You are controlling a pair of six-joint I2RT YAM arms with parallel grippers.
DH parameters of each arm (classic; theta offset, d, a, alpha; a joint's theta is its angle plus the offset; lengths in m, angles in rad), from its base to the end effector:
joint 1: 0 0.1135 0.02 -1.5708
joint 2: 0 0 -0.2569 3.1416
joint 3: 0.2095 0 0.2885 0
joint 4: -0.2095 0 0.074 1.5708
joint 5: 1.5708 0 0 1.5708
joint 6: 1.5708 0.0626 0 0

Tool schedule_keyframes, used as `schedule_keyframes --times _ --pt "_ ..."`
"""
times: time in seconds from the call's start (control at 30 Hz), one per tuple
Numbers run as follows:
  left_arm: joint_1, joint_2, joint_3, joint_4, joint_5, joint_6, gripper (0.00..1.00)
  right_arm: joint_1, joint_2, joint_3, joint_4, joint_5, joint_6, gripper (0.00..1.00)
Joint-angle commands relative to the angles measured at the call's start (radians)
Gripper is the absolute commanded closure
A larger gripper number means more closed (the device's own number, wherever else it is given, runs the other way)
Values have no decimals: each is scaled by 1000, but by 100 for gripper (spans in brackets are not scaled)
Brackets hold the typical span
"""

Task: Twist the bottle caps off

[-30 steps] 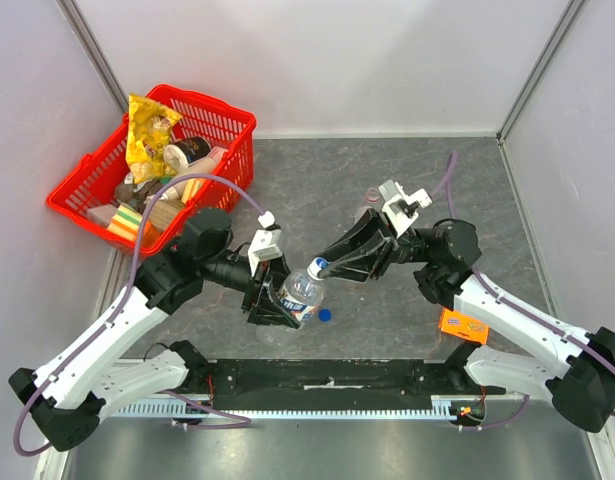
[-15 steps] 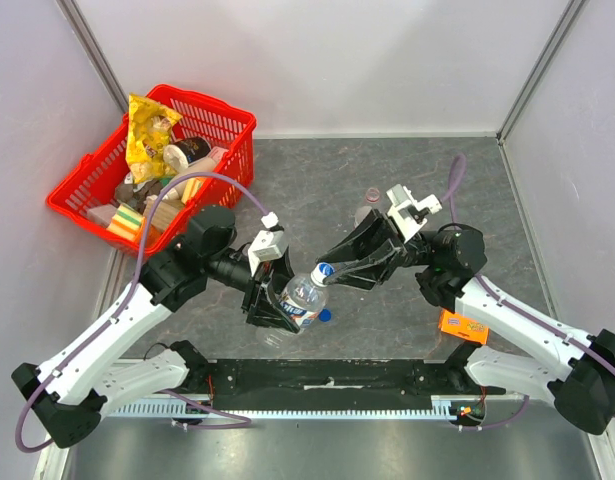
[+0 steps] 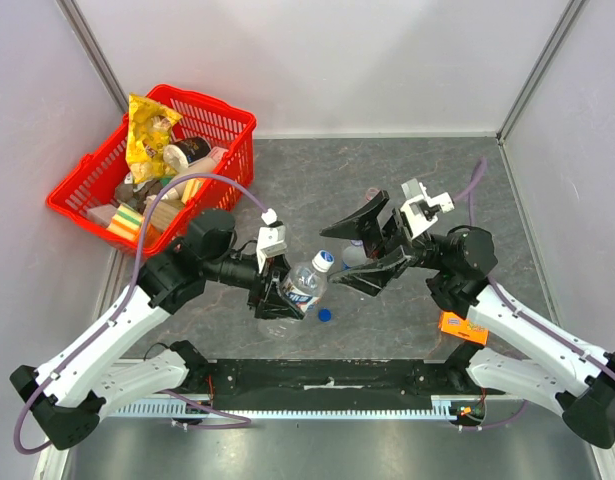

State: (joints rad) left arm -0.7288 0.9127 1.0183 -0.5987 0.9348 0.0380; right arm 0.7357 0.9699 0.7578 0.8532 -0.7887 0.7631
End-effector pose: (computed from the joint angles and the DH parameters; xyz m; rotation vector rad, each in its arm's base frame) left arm 0.1418 -0.1941 0.3535 1.3300 1.6566 -1.3776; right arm 0.1614 0.2060 0.3953 -0.8215 1.0180 1.6741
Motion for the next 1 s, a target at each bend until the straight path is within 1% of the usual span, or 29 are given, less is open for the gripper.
schedule_keyframes --times 0.0,0.07,0.13,0.2,0.37,0.63,0.87,0.9,0.97 --pt "-3 -23 -12 -7 -201 22 98 -1 -31 54 -189 129 -106 2" --pt "-3 -24 -18 -7 -272 28 98 -1 -33 69 -267 172 -137 2" --pt "-3 -32 -24 -1 -341 27 98 -1 -30 87 -363 261 -151 2" --pt "-3 -35 -30 4 -448 22 98 -1 -19 115 -449 327 -168 2" --pt "-3 -40 -43 2 -617 26 98 -1 6 147 -545 442 -160 2" --pt "-3 -51 -86 25 -790 36 98 -1 113 215 -631 508 -114 2" --pt "-3 -71 -139 50 -928 49 98 -1 243 267 -622 465 -65 2" --pt "-3 -66 -144 50 -932 53 98 -1 266 274 -622 457 -61 2" --pt "-3 -57 -150 45 -987 48 98 -1 303 282 -605 448 -41 2"
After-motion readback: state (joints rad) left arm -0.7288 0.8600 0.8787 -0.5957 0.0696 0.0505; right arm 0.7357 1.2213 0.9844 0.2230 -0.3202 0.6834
